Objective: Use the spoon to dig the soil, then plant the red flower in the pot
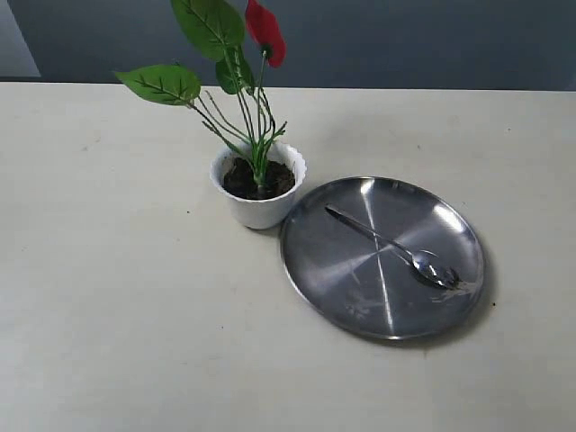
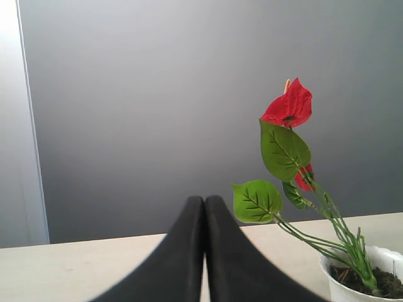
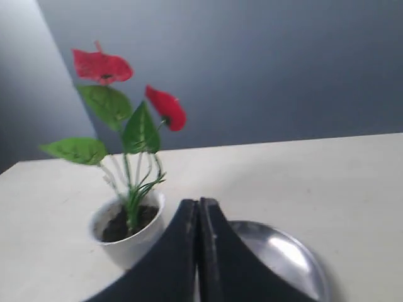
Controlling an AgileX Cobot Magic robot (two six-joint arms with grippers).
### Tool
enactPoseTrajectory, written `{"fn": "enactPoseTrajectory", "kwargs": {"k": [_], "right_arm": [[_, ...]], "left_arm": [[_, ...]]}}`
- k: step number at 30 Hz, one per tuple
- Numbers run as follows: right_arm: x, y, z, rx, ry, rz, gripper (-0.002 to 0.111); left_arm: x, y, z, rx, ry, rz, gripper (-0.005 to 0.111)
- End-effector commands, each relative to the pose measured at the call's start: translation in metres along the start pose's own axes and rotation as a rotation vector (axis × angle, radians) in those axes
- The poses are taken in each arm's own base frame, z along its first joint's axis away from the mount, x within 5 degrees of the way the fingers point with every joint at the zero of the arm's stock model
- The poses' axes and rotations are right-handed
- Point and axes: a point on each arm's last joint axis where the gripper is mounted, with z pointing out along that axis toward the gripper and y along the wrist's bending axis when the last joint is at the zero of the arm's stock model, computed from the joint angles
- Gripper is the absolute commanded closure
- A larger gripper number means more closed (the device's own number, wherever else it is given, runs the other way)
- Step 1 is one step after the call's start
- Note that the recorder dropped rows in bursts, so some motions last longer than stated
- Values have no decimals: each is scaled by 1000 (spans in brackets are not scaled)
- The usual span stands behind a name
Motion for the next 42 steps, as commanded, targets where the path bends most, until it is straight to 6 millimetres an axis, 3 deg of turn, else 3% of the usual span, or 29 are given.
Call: {"fn": "enactPoseTrajectory", "kwargs": {"k": [1, 7, 10, 27, 33, 42], "right_arm": [[23, -14, -13, 122, -90, 23, 109], [56, -27, -15, 188, -116, 91, 109], [63, -28, -13, 187, -85, 109, 109], [75, -36, -11, 248, -35, -53, 109], [76, -42, -13, 314, 0, -223, 109], [76, -42, -12, 313, -5, -222, 109]], "left_arm": [[-1, 0, 0, 7, -8, -6, 106], [-1, 0, 0, 7, -8, -6, 106], [-1, 0, 0, 7, -8, -6, 106], [-1, 0, 0, 7, -8, -6, 106], [-1, 0, 0, 7, -8, -6, 106], [-1, 0, 0, 7, -8, -6, 106]]}}
